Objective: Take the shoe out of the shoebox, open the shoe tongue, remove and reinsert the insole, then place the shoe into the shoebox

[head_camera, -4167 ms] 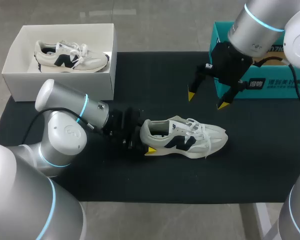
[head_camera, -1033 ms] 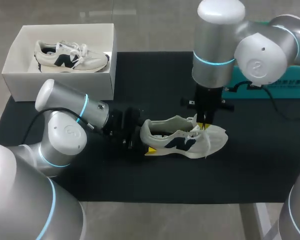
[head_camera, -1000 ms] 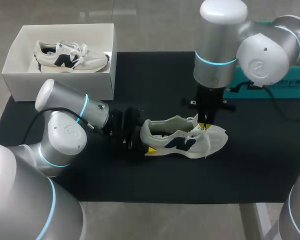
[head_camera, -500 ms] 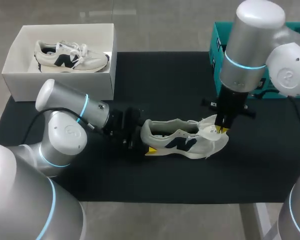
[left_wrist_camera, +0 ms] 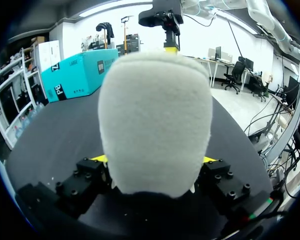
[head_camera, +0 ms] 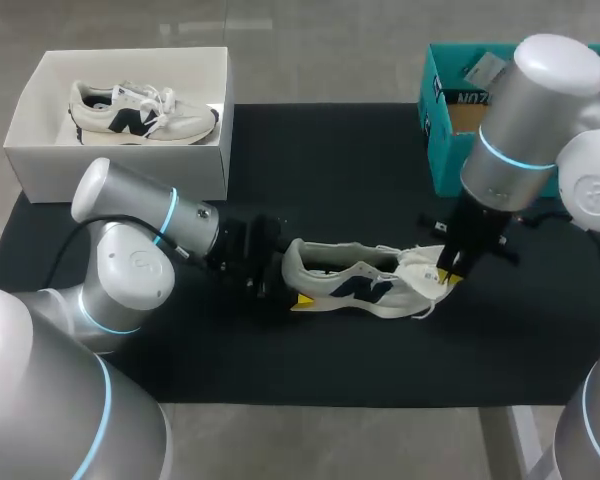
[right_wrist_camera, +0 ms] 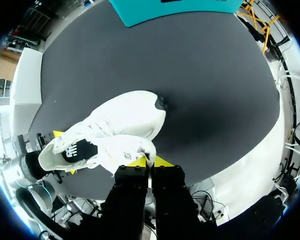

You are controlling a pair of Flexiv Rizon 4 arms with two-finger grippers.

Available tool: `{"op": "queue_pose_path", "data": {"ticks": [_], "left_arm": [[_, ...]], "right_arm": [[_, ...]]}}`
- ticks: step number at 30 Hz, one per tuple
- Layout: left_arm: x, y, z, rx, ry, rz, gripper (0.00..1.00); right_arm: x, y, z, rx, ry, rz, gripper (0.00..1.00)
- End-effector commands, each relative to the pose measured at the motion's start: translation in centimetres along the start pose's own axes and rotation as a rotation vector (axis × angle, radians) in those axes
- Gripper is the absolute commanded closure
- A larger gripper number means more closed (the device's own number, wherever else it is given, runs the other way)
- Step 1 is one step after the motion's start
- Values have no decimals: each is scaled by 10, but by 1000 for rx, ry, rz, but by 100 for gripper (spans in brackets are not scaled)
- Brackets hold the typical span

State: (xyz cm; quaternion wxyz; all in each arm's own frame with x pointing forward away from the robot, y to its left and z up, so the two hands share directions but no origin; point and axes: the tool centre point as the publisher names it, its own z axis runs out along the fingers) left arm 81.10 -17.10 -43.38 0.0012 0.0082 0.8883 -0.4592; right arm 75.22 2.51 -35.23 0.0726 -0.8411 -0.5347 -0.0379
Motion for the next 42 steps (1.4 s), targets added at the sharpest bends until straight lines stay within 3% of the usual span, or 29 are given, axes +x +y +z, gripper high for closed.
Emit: {"op": "queue_pose_path", "data": {"ticks": [1, 9, 11, 12, 19, 22, 30, 36, 42], "left_arm": [[-1, 3, -1, -1, -2, 0, 100], [-1, 3, -1, -1, -2, 0, 100], [-1, 3, -1, -1, -2, 0, 100], [-1, 3, -1, -1, -2, 0, 100], [-1, 3, -1, -1, -2, 0, 100], [-1, 3, -1, -1, -2, 0, 100], [-1, 3, -1, -1, -2, 0, 100], [-1, 3, -1, -1, -2, 0, 100], [-1, 3, -1, -1, -2, 0, 100]], "right_arm": [[-5, -2, 9, 9, 20, 11, 100], [-8, 0, 13, 19, 30, 29, 99], [-6, 0, 9, 15, 33, 27, 6], [-5, 0, 8, 12, 34, 24, 0], [6, -4, -10, -74, 76, 18, 0], [14, -6, -29, -121, 94, -8, 0], [42, -2, -62, -197, 227, -303, 0], [73, -3, -83, -174, 332, -659, 0], [106, -13, -93, -33, 366, -998, 0]]}}
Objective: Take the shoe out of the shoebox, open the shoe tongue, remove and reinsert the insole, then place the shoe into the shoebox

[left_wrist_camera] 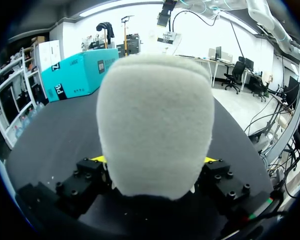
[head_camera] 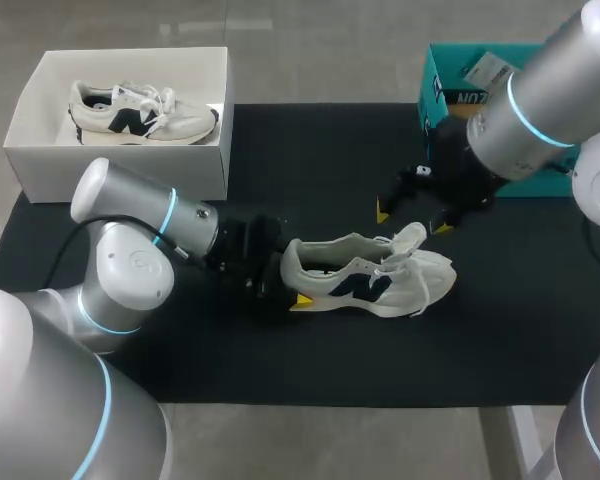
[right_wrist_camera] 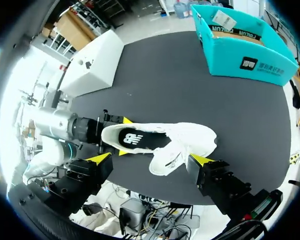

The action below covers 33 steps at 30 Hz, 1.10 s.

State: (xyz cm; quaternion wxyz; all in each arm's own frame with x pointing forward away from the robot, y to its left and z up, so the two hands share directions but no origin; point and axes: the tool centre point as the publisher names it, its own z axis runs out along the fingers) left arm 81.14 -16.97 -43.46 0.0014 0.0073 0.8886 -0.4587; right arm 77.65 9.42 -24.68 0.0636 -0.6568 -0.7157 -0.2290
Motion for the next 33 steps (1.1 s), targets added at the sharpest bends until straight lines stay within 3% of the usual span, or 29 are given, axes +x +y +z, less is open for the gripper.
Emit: {"op": "queue_pose_path", "data": {"ticks": [1, 3, 23, 25, 27, 31, 33], "left_arm": [[0, 2, 0, 0, -1, 1, 100], [0, 2, 0, 0, -1, 1, 100], [0, 2, 0, 0, -1, 1, 100], [0, 2, 0, 0, -1, 1, 100], [0, 2, 0, 0, -1, 1, 100], [0, 2, 0, 0, -1, 1, 100], [0, 2, 0, 0, -1, 1, 100]], "right_arm": [[19, 11, 6, 214, 156, -440, 0], [21, 13, 7, 289, 40, -384, 0], [21, 13, 7, 289, 40, -384, 0], [22, 21, 7, 213, -40, -525, 0], [23, 29, 7, 203, -82, -680, 0], [25, 38, 6, 224, -123, -854, 0], [28, 43, 7, 275, -143, -952, 0]]}}
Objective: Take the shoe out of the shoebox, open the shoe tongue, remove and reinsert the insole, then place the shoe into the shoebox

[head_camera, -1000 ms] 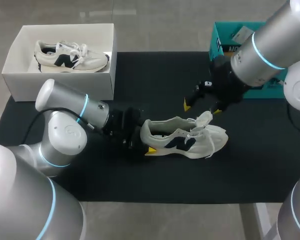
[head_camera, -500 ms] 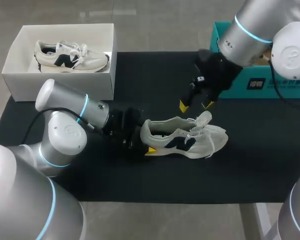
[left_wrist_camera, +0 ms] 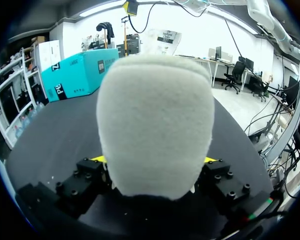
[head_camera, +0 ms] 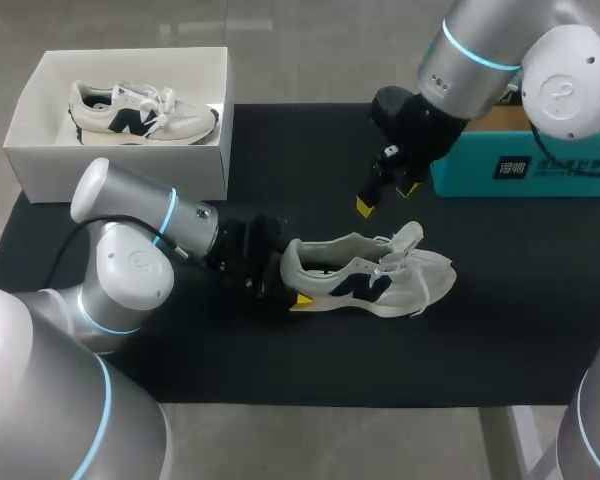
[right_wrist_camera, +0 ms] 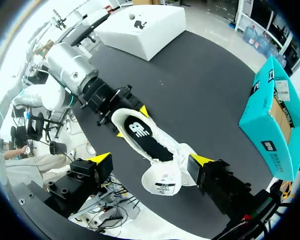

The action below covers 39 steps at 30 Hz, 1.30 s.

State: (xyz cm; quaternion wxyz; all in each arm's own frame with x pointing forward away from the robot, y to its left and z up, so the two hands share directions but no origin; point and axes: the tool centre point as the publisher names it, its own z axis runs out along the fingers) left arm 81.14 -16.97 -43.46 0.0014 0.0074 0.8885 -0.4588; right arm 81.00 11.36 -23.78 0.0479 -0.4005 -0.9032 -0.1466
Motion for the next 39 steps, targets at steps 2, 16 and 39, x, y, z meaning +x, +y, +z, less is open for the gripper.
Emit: {"op": "queue_pose_path", "data": {"ticks": [2, 16, 39], "left_arm": [[0, 2, 0, 0, -1, 1, 100], [0, 2, 0, 0, -1, 1, 100], [0, 2, 0, 0, -1, 1, 100]], "right_arm": [[5, 15, -3, 110, -107, -433, 0], [7, 15, 1, 246, -50, -558, 0], [-2, 20, 23, 162, -93, -563, 100]]}}
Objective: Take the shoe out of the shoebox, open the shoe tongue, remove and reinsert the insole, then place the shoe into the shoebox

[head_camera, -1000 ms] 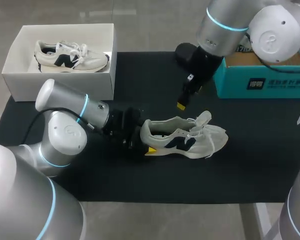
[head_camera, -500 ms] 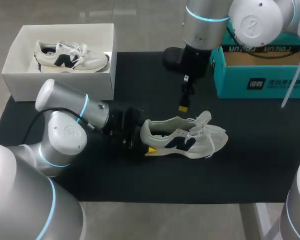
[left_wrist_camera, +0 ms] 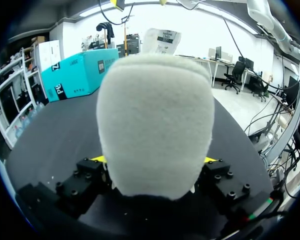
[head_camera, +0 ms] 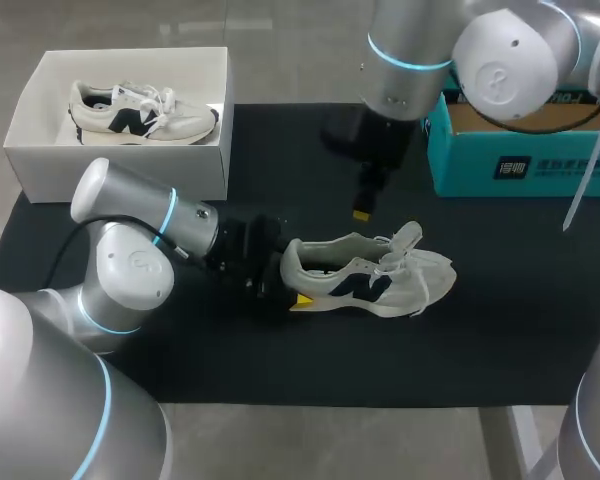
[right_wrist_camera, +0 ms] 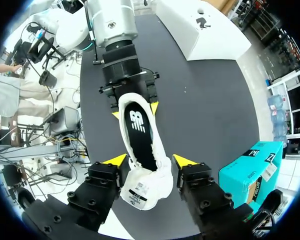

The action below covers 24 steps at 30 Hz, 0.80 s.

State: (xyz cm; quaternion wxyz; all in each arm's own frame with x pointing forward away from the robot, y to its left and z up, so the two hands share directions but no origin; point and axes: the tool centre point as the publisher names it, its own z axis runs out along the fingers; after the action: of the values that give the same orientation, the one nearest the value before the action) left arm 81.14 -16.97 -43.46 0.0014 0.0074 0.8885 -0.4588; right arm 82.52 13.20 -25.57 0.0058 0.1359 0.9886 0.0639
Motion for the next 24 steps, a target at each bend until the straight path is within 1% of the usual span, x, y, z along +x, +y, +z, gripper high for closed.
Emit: {"op": "queue_pose_path", "data": {"ticks": [1, 9, 10, 12, 18, 24], "left_arm": [[0, 2, 0, 0, -1, 1, 100], [0, 2, 0, 0, -1, 1, 100], [0, 2, 0, 0, -1, 1, 100], [0, 2, 0, 0, -1, 1, 100], [0, 2, 0, 0, -1, 1, 100], [0, 2, 0, 0, -1, 1, 100]], "right_arm": [[-1, 0, 0, 2, 3, -1, 100], [-1, 0, 0, 2, 3, -1, 100], [-2, 0, 3, 28, -4, 2, 100], [-2, -2, 11, 8, -23, 5, 100], [6, -2, 33, 13, -29, 15, 100], [16, 7, 53, -11, -42, 8, 100]]}}
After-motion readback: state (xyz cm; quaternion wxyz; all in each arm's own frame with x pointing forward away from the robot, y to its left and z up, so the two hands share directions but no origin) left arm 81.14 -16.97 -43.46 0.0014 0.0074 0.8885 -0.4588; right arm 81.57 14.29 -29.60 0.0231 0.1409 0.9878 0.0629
